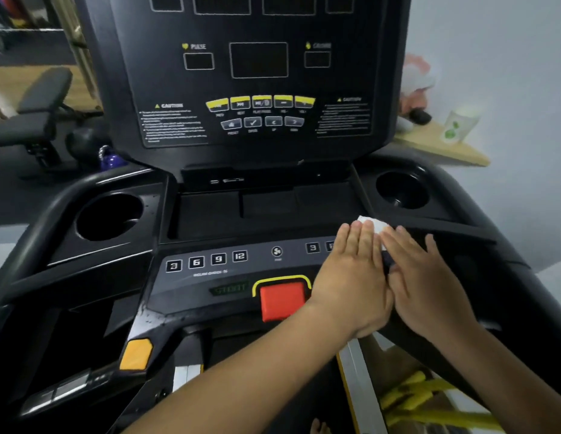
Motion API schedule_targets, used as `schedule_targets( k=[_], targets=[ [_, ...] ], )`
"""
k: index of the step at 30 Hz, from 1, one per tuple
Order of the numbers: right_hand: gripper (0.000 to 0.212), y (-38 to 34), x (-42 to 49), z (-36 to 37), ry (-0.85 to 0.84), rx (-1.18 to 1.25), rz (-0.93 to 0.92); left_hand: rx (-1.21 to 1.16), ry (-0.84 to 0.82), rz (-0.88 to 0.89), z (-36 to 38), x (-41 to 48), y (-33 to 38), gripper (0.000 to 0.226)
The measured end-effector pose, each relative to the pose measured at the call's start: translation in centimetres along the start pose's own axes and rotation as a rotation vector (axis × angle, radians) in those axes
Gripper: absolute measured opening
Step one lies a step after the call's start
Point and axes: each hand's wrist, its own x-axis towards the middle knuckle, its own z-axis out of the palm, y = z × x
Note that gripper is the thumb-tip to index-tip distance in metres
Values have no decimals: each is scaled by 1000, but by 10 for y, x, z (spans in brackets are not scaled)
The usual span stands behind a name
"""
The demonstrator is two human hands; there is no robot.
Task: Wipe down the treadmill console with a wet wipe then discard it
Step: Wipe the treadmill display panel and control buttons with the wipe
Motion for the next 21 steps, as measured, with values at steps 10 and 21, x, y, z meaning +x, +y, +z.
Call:
schedule_targets(
  k=[10,21],
  targets=[
    [48,20,-95,-6,8,194,161,88,88,222,26,-34,55,66],
    [58,-55,-59,14,-108,126,1,64,128,-31,39,-96,-1,61]
  ],
)
